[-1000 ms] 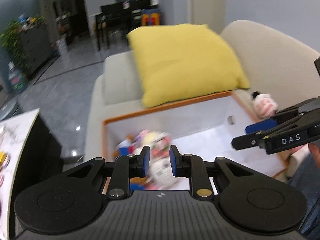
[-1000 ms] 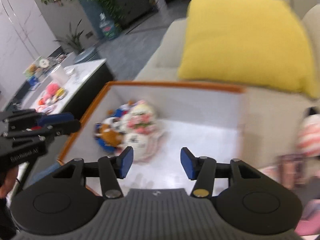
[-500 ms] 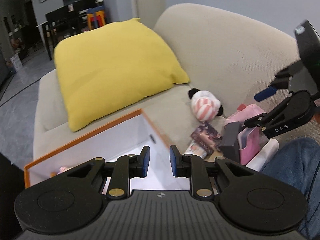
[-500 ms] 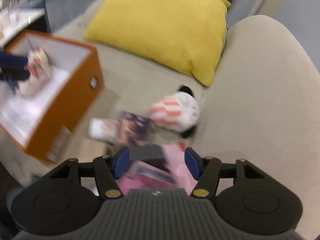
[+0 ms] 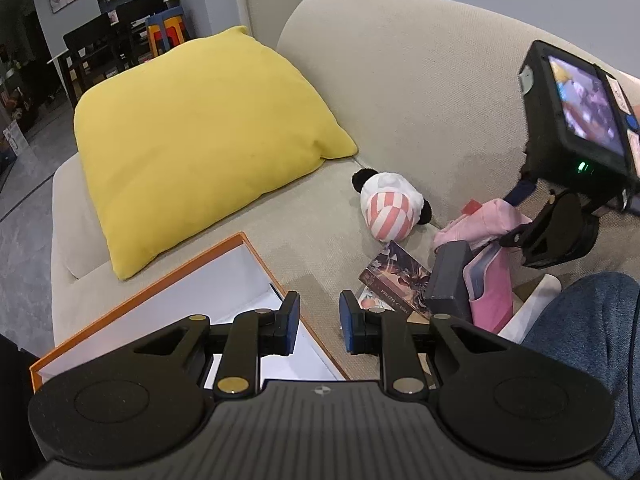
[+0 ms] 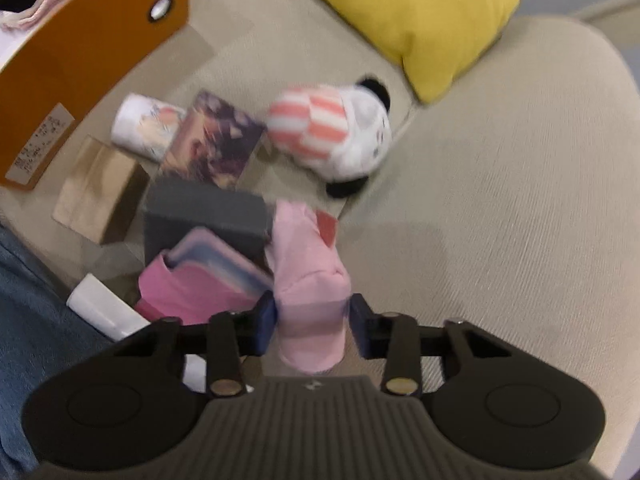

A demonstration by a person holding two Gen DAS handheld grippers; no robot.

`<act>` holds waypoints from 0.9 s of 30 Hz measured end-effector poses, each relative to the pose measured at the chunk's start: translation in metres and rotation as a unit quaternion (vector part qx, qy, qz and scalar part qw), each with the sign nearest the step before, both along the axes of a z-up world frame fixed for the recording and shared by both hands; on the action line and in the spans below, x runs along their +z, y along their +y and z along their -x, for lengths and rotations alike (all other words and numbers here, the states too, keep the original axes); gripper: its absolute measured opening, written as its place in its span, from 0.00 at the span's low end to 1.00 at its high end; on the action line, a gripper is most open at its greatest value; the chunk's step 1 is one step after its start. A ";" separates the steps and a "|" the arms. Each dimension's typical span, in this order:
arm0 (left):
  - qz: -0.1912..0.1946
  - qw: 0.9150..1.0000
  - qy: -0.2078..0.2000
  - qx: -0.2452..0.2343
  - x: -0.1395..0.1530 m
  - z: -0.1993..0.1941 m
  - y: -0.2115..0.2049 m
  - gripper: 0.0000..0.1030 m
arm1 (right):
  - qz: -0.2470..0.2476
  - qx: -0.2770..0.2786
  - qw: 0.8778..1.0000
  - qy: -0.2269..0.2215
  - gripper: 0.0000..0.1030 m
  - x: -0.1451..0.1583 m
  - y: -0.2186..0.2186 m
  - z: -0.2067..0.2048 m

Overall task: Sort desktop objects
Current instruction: 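Withdraw both tools and move the right tool to the pink backpack, then grasp the pink backpack with the right tool while the left tool approaches the striped panda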

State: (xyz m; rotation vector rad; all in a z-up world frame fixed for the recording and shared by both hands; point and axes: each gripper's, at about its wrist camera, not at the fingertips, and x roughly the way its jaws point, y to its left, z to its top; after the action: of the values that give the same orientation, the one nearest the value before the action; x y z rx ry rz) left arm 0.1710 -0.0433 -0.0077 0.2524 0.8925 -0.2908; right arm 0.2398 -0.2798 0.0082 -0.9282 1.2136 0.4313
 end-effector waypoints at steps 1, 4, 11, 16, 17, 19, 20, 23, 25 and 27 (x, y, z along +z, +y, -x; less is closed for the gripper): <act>0.000 1.000 0.002 0.000 -0.001 -0.001 -0.001 0.24 | -0.008 -0.002 1.000 0.004 0.38 0.001 -0.004 0.000; 0.003 1.000 0.006 -0.003 -0.002 -0.004 -0.003 0.24 | -0.029 -0.015 0.999 0.002 0.32 0.008 -0.011 0.002; 0.006 1.000 0.011 0.003 -0.005 -0.015 -0.010 0.24 | -0.121 -0.075 0.988 -0.058 0.28 0.049 -0.028 -0.010; 0.004 1.000 0.008 0.001 -0.004 -0.019 -0.017 0.24 | -0.218 -0.178 0.954 -0.107 0.27 0.070 -0.055 -0.034; 0.004 1.000 0.009 0.001 -0.005 -0.021 -0.019 0.24 | -0.236 -0.199 0.945 -0.108 0.27 0.068 -0.061 -0.037; 0.002 1.000 0.012 0.001 -0.007 -0.024 -0.022 0.24 | -0.255 -0.230 0.933 -0.105 0.27 0.058 -0.070 -0.042; 0.000 1.000 0.014 0.000 -0.008 -0.025 -0.023 0.24 | -0.259 -0.242 0.929 -0.102 0.28 0.051 -0.074 -0.043; -0.003 1.000 0.020 -0.001 -0.012 -0.029 -0.027 0.24 | -0.272 -0.262 0.924 -0.064 0.29 0.036 -0.083 -0.043; -0.004 1.000 0.022 -0.001 -0.013 -0.031 -0.028 0.24 | -0.266 -0.258 0.928 -0.033 0.29 0.028 -0.083 -0.042; -0.003 1.000 0.024 -0.001 -0.014 -0.033 -0.030 0.24 | -0.242 -0.241 0.939 -0.021 0.31 0.025 -0.075 -0.038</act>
State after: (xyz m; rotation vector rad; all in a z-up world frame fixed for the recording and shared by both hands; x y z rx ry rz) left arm 0.2044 -0.0729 -0.0222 0.2527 0.9404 -0.2970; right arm 0.2780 -0.3551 0.0329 -0.2008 1.1739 0.2899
